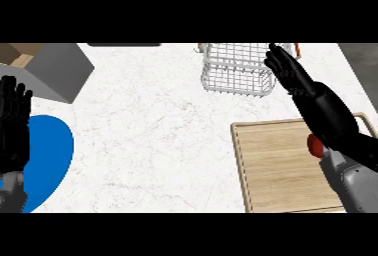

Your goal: Pick the bell pepper from the tray and place it in the tiered basket

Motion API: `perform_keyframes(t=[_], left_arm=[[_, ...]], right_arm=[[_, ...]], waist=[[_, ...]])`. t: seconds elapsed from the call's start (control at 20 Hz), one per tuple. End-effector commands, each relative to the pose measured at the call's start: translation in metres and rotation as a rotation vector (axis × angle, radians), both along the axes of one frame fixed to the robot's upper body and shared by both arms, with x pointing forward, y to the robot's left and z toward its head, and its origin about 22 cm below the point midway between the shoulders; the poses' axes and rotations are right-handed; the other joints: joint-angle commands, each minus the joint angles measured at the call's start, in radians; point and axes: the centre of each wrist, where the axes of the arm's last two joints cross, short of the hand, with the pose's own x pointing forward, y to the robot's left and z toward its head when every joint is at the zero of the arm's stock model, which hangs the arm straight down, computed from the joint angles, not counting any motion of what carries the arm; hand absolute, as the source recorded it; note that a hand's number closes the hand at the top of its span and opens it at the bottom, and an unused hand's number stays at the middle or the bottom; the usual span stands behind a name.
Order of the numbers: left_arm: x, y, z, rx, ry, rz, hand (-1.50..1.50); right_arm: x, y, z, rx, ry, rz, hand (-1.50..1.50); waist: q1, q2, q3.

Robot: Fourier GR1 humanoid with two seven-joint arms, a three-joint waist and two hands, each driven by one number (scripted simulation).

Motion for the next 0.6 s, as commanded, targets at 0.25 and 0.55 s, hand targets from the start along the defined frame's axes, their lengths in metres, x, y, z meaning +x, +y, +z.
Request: perform_keyframes(t=[0.25, 0.55], left_arm=[[-0.054, 0.002, -0.084, -0.027, 0.405, 0.043, 0.00], [-0.070, -0.013, -0.103, -0.081, 0.466, 0.015, 0.00]], right_arm=[[-0.015, -0.153, 0.018, -0.034, -0.095, -0.994, 1.50], [-0.059, -0.200, -0.045, 0.292, -0.018, -1.698, -1.50]], waist=[[-0.138, -0.010, 0.009], [-0.149, -0.022, 0.013]])
